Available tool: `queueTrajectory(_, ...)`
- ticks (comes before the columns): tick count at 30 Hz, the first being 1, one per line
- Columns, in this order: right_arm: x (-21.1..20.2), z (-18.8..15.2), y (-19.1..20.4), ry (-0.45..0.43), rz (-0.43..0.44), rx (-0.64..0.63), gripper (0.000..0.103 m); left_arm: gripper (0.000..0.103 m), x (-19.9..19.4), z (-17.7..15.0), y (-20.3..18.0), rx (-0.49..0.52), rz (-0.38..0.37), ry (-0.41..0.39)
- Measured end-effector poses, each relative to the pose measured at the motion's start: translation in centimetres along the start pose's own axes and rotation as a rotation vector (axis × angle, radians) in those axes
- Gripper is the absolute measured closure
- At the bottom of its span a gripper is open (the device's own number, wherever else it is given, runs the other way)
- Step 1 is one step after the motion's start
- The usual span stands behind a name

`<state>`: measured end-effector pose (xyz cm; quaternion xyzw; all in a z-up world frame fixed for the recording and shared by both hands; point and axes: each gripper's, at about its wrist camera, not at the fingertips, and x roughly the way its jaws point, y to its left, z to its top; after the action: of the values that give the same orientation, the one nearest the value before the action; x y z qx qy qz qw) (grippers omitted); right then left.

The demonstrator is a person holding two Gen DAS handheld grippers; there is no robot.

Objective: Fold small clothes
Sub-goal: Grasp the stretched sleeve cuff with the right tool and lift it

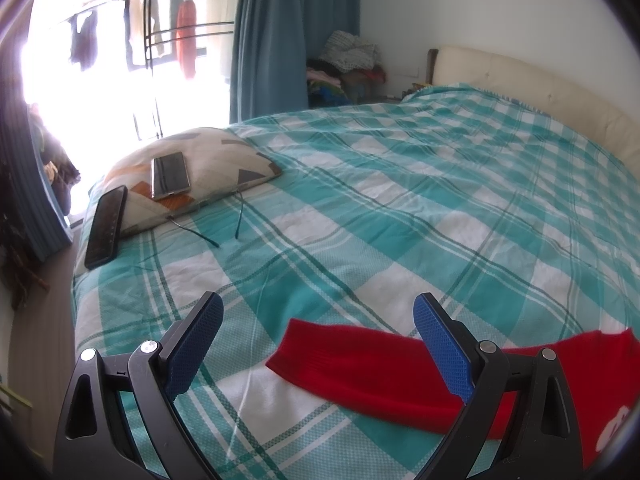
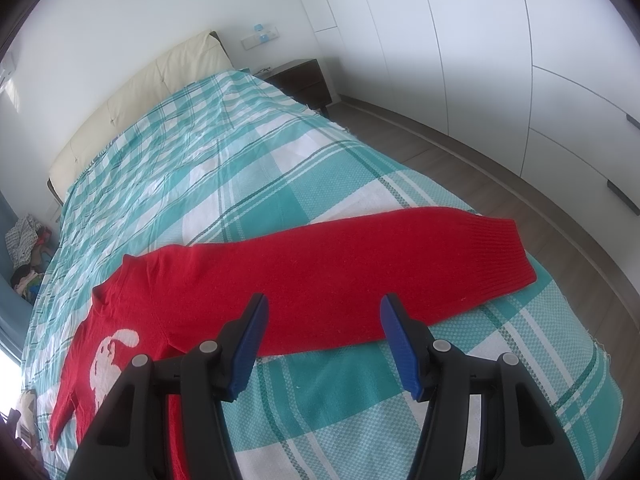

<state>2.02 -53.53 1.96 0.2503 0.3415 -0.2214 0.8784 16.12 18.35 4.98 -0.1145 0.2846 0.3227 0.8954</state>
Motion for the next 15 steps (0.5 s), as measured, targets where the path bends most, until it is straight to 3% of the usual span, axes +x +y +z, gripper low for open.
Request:
queueTrajectory(3, -0.2, 0.2, -0.5, -0.012, 0.024, 0.022, 0.045, 0.006, 0.0, 0.0, 0.2, -0.014, -0.013, 0.005)
queueTrajectory(7, -4.2, 1.7, -4.8, -0.199, 0.081, 0.191, 0.044, 0.006, 0.2, 0.0, 0.6, -0.038, -0.028, 0.018)
queueTrajectory(9, -5.5, 2.4, -7.1, -0.237, 0.074, 0.243, 0.038, 0.006, 0.5, 0.0, 0.8, -0.048, -0.031, 0.029)
queueTrajectory(15, -2.0, 0.2, -12.9, -0.004, 0.200, 0.429, 0.037, 0.006, 0.4, -0.2, 0.6, -0.039, -0.037, 0.038)
